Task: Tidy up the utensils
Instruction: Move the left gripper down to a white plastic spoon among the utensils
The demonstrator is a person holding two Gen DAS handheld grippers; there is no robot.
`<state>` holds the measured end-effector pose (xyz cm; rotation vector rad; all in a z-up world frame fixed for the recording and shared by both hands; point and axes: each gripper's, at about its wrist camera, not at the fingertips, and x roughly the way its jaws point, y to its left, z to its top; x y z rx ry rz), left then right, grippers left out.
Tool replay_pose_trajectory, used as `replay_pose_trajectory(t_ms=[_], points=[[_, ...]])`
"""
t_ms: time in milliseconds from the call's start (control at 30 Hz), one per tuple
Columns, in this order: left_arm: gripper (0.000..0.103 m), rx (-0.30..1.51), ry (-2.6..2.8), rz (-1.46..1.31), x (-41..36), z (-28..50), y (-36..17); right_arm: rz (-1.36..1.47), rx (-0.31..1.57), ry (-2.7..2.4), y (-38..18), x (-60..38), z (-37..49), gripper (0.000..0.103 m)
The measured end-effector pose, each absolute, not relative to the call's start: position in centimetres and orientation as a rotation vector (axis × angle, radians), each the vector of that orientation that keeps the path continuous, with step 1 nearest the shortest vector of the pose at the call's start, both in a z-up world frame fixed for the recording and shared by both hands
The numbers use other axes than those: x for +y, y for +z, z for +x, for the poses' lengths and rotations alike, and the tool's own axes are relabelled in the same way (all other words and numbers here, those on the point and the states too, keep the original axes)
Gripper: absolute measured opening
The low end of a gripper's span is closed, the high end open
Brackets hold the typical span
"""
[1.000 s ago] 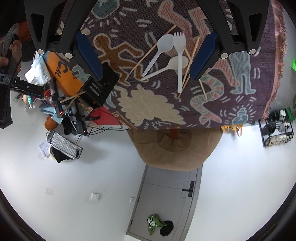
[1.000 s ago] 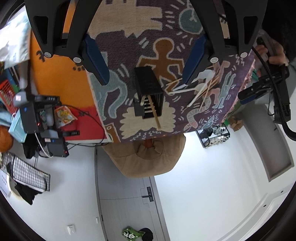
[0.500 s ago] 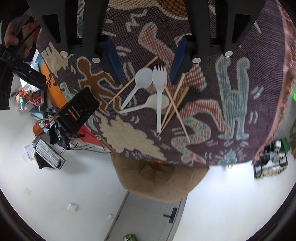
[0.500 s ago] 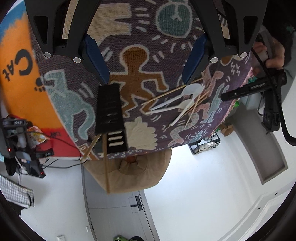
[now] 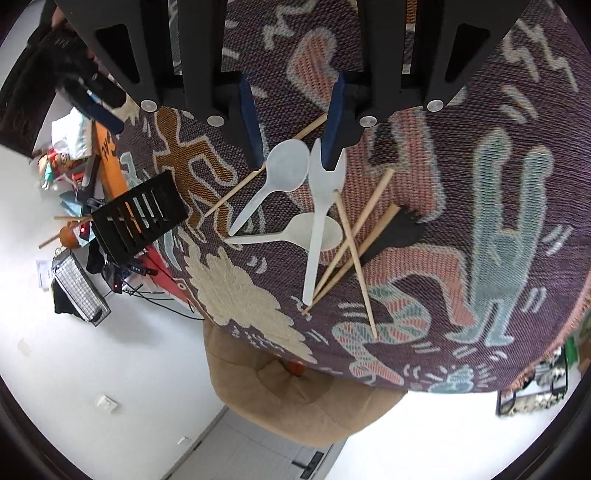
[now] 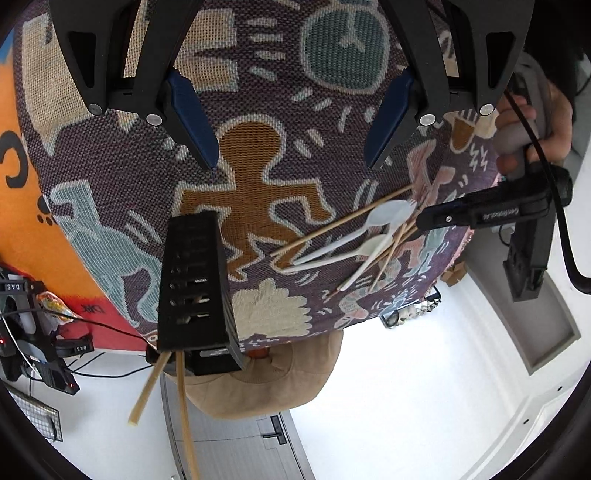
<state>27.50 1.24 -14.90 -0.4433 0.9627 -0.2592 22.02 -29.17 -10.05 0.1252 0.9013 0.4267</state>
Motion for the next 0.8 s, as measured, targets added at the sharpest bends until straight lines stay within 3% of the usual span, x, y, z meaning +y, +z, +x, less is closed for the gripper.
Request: replay_pose_trajectory(t_ms=[500,567,733,800], points=[[0.031,1.047,-0.19,-0.587,0.9,29.1,-17.6,0.17,0.919,0.394,-10.9,-31.5,21.7,0.081],[0.028,1.048,-0.194,-0.594,0.6,29.2,-17.7,0.169,0.918,0.393,-10.9,-31.6,21.6,0.081],[0.005,1.055,-0.181,-0.602,0.2,29.6,-18.1,0.172,0.922,0.387,-11.0,-31.7,21.5,0.081],[0.002,1.043,-0.175,-0.603,0.3,29.4,-18.0,0.173,0.923,0.387,-10.9,-31.7,21.5,0.081]])
